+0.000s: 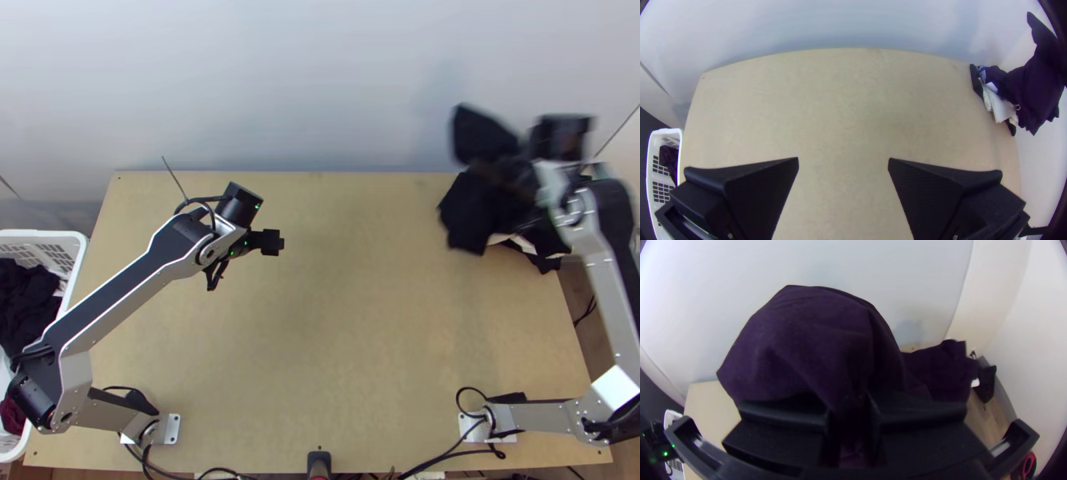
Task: Fold the t-shirt
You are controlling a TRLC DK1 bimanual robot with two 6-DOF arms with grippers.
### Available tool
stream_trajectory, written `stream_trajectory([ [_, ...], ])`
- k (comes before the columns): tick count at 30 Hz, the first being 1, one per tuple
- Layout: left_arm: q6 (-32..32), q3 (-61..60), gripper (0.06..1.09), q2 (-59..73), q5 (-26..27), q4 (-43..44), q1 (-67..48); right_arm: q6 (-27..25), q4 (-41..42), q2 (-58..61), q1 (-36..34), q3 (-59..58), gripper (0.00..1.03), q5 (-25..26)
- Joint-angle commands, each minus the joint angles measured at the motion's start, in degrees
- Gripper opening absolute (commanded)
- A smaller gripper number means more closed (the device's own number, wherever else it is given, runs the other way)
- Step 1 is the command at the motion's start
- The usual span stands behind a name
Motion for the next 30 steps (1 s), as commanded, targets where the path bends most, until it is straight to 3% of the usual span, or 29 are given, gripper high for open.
stream_trajectory([
  [1, 0.24, -1.14, 1.04, -0.94, 0.0, -0.23, 0.41, -4.47, -1.3, 1.31, -15.84, 12.79, 0.03, 0.02],
  [9, 0.15, -2.37, 1.04, -1.2, 0.0, -0.14, 0.93, -12.56, 0.81, 5.62, -31.23, 16.74, 0.03, -2.97],
  [15, 0.15, -3.87, 1.04, -1.64, 0.0, -0.23, 1.46, -15.19, 6.61, 12.12, -37.11, 15.86, 0.03, -5.25],
  [23, 0.33, -4.22, 1.04, -2.0, 0.0, -0.23, 2.34, -16.86, 14.43, 24.86, -35.18, 16.21, 0.03, -5.34],
  [30, 0.33, -6.59, 1.04, -3.31, 0.0, -0.23, 4.45, -14.84, 14.87, 29.52, -26.04, 15.86, 0.03, -4.9],
])
